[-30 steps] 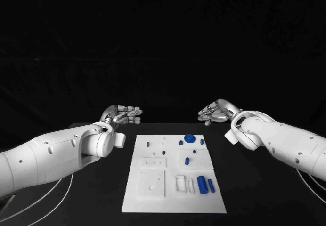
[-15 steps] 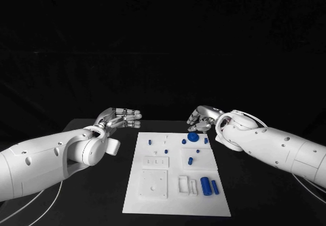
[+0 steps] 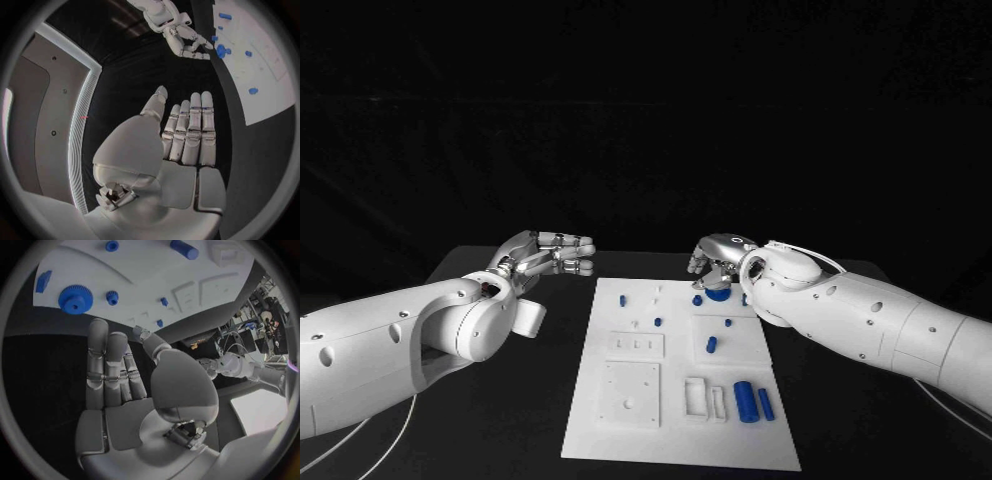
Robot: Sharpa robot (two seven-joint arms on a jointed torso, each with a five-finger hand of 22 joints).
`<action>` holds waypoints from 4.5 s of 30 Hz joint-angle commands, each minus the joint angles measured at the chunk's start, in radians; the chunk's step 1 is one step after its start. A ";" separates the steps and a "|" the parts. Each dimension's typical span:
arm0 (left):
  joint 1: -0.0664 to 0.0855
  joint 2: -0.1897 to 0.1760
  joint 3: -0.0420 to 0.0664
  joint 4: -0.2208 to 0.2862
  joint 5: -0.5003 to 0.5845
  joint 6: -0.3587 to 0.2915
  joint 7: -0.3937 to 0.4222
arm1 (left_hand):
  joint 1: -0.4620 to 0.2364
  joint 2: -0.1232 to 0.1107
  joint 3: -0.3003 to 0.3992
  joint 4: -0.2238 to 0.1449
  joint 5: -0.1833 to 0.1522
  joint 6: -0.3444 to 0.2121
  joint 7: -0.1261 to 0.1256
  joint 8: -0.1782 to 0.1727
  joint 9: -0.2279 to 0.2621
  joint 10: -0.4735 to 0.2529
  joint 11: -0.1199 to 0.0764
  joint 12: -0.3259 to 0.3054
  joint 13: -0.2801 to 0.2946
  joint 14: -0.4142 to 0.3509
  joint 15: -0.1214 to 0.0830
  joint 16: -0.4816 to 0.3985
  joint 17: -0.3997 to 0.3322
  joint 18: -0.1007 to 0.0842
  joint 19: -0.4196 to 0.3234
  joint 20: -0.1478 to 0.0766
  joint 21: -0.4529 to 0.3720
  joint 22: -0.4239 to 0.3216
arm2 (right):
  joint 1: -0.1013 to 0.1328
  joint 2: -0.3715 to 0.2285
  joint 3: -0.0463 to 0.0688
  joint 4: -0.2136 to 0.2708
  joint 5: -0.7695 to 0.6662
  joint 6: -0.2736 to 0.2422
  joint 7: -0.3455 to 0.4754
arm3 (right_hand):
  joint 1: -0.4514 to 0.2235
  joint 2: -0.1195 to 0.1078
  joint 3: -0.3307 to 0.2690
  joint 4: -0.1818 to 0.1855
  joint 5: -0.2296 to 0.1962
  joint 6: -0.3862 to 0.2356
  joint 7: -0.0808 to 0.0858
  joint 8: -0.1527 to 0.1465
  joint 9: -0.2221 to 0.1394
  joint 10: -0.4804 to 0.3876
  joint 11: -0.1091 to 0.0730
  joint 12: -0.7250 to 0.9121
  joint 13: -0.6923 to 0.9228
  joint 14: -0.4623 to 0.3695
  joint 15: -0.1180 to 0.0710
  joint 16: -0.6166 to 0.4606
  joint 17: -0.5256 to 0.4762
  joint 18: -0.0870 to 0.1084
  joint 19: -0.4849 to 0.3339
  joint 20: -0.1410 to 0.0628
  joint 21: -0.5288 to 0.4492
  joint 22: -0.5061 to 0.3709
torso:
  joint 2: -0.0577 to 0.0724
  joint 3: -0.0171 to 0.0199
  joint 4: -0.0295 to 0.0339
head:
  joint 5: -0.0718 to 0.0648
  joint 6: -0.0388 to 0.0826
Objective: Assemble the parts on the task board
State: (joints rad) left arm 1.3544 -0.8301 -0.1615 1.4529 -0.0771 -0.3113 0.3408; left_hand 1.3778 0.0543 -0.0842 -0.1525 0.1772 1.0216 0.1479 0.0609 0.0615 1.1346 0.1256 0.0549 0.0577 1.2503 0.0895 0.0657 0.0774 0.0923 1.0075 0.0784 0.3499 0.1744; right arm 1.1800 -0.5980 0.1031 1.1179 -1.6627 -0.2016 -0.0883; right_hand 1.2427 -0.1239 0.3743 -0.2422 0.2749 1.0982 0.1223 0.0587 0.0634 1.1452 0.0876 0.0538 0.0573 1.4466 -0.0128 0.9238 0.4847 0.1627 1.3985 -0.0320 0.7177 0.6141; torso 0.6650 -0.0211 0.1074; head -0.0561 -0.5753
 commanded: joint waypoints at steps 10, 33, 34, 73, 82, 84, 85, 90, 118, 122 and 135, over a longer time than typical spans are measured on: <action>0.013 -0.009 0.002 0.023 -0.014 0.023 -0.006 | -0.012 -0.001 -0.013 0.001 -0.004 -0.006 -0.002 0.003 0.001 -0.008 -0.001 0.003 0.000 0.000 0.002 -0.003 0.002 -0.017 -0.004 -0.003 0.004 -0.004 | 0.000 -0.009 0.000 0.010 -0.095 0.094 -0.050 | 0.000 -0.019 0.013 0.017 -0.005 -0.003 0.001 0.003 0.002 0.004 -0.001 0.004 0.001 -0.010 0.002 0.024 -0.020 0.010 0.009 0.000 -0.030 0.077 | 0.026 0.0001 0.0083 | -0.012 0.003; 0.019 -0.016 0.002 0.026 -0.018 0.026 -0.009 | -0.010 -0.001 -0.017 0.004 -0.004 -0.007 -0.001 0.002 0.001 -0.009 0.000 0.003 0.000 -0.003 0.003 -0.003 0.002 -0.017 -0.004 -0.002 0.002 -0.010 | -0.008 0.007 -0.002 -0.019 -0.106 0.126 -0.054 | 0.003 -0.019 0.016 0.021 -0.009 -0.005 0.002 0.003 0.002 -0.002 0.000 0.004 0.001 -0.011 0.003 0.027 -0.031 0.009 0.041 0.001 -0.136 0.204 | 0.042 -0.0027 0.0172 | -0.017 0.012; 0.020 -0.016 0.002 0.026 -0.018 0.026 -0.009 | -0.010 -0.001 -0.017 0.004 -0.004 -0.007 -0.001 0.002 0.001 -0.009 0.000 0.003 0.000 -0.003 0.003 -0.003 0.002 -0.017 -0.004 -0.002 0.002 -0.010 | -0.008 0.008 -0.002 -0.020 -0.106 0.127 -0.055 | 0.002 -0.020 0.021 0.020 -0.010 -0.005 0.002 0.003 0.002 -0.002 0.000 0.003 0.001 -0.012 0.003 0.027 -0.031 0.009 0.042 0.001 -0.141 0.210 | 0.042 -0.0027 0.0180 | -0.017 0.012; 0.023 -0.018 0.002 0.028 -0.023 0.034 -0.022 | -0.011 0.001 -0.019 0.010 -0.004 -0.007 -0.001 0.003 0.001 -0.010 0.000 0.003 0.001 -0.004 0.004 -0.003 0.002 -0.017 -0.003 -0.001 0.002 -0.017 | -0.017 0.025 -0.004 -0.048 -0.123 0.127 -0.058 | 0.014 0.009 0.201 0.016 -0.109 0.075 -0.017 0.004 0.004 0.097 -0.027 0.004 0.002 -0.010 -0.014 0.025 -0.026 -0.015 0.051 -0.016 -0.124 0.374 | 0.052 -0.0068 0.0189 | -0.017 0.010; 0.023 -0.014 0.002 0.022 -0.024 0.037 -0.027 | -0.008 0.000 -0.020 0.013 -0.006 -0.008 -0.001 0.002 0.001 -0.011 0.000 0.003 0.000 -0.004 0.004 -0.003 0.002 -0.017 -0.003 -0.001 0.001 -0.021 | -0.021 0.028 -0.006 -0.055 -0.133 0.125 -0.062 | 0.023 0.013 0.205 0.006 -0.102 0.088 -0.019 0.005 0.004 0.113 -0.031 0.004 0.002 -0.010 -0.016 0.024 -0.025 -0.021 0.058 -0.018 -0.092 0.419 | 0.056 -0.0084 0.0175 | -0.017 0.010; 0.023 -0.013 0.002 0.022 -0.024 0.038 -0.027 | -0.008 0.000 -0.020 0.013 -0.006 -0.008 -0.001 0.002 0.001 -0.011 0.000 0.003 0.000 -0.004 0.004 -0.003 0.002 -0.017 -0.003 -0.001 0.001 -0.021 | -0.021 0.027 -0.007 -0.051 -0.137 0.113 -0.065 | 0.026 0.016 0.209 0.002 -0.103 0.095 -0.021 0.005 0.005 0.123 -0.034 0.004 0.003 -0.010 -0.018 0.023 -0.025 -0.025 0.059 -0.020 -0.070 0.441 | 0.055 -0.0080 0.0177 | -0.017 0.009; 0.023 -0.013 0.002 0.021 -0.024 0.038 -0.027 | -0.008 0.000 -0.020 0.013 -0.006 -0.008 -0.001 0.002 0.001 -0.011 0.000 0.003 0.000 -0.004 0.004 -0.003 0.002 -0.017 -0.003 -0.001 0.001 -0.021 | -0.021 0.026 -0.007 -0.049 -0.139 0.106 -0.067 | 0.026 0.016 0.210 0.001 -0.102 0.098 -0.022 0.005 0.005 0.127 -0.035 0.004 0.003 -0.010 -0.019 0.023 -0.025 -0.026 0.059 -0.020 -0.064 0.449 | 0.055 -0.0081 0.0178 | -0.017 0.009; 0.023 -0.012 0.002 0.020 -0.024 0.038 -0.028 | -0.007 0.000 -0.019 0.013 -0.006 -0.008 -0.001 0.002 0.001 -0.011 0.000 0.003 0.000 -0.004 0.004 -0.003 0.002 -0.017 -0.002 -0.001 0.001 -0.022 | -0.022 0.016 -0.007 -0.018 -0.153 0.068 -0.088 | 0.024 0.020 0.228 0.000 -0.101 0.115 -0.026 0.005 0.006 0.145 -0.041 0.004 0.003 -0.010 -0.024 0.023 -0.023 -0.028 0.058 -0.026 -0.049 0.481 | 0.055 -0.0079 0.0198 | -0.016 0.010; 0.023 -0.002 0.002 0.023 -0.024 0.035 -0.030 | -0.004 0.003 -0.016 0.013 -0.004 -0.008 -0.001 0.003 0.001 -0.012 0.001 0.003 0.000 -0.004 0.004 -0.003 0.002 -0.016 -0.002 -0.002 0.004 -0.028 | -0.014 0.137 0.013 -0.079 -0.210 -0.113 -0.160 | 0.037 0.013 0.232 0.036 -0.209 0.115 -0.027 0.005 0.005 0.140 -0.041 0.004 0.003 -0.009 -0.024 0.027 -0.020 -0.029 0.071 -0.026 -0.074 0.534 | 0.058 -0.0152 0.0303 | -0.011 0.024; 0.024 -0.003 0.002 0.028 -0.025 0.034 -0.030 | -0.002 0.004 -0.016 0.011 -0.004 -0.008 -0.001 0.003 0.001 -0.012 0.001 0.003 0.000 -0.006 0.004 -0.003 0.002 -0.016 -0.003 -0.001 0.005 -0.028 | -0.014 0.151 0.013 -0.090 -0.211 -0.113 -0.156 | 0.037 0.013 0.231 0.037 -0.205 0.114 -0.027 0.004 0.005 0.140 -0.041 0.004 0.003 -0.009 -0.024 0.027 -0.021 -0.028 0.072 -0.026 -0.077 0.535 | 0.061 -0.0180 0.0345 | -0.013 0.025; 0.035 0.000 0.002 0.037 -0.029 0.028 -0.030 | -0.001 0.003 -0.015 0.008 -0.003 -0.009 0.000 0.002 0.001 -0.015 0.001 0.003 0.000 -0.006 0.004 -0.003 0.001 -0.016 -0.004 -0.001 0.006 -0.030 | -0.015 0.181 0.012 -0.123 -0.210 -0.104 -0.136 | 0.037 0.011 0.238 0.032 -0.185 0.113 -0.026 0.005 0.006 0.139 -0.041 0.004 0.003 -0.009 -0.024 0.026 -0.021 -0.027 0.075 -0.025 -0.089 0.548 | 0.066 -0.0254 0.0457 | -0.016 0.026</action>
State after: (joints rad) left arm 1.3870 -0.8328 -0.1606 1.4866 -0.1008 -0.2888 0.3065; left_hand 1.3776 0.0539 -0.1007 -0.1415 0.1772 1.0216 0.1479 0.0609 0.0610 1.1275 0.1255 0.0549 0.0574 1.2468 0.0930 0.0655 0.0784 0.0920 1.0077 0.0785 0.3498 0.1460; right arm 1.1653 -0.4192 0.1152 0.9966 -1.8556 -0.3053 -0.2352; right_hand 1.2784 -0.1069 0.6100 -0.2082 0.0835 1.2129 0.0957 0.0587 0.0672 1.2882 0.0484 0.0539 0.0599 1.4379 -0.0358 0.9486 0.4643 0.1223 1.4632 -0.0607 0.6332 1.1608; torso 0.7295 -0.0446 0.1489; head -0.0718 -0.5500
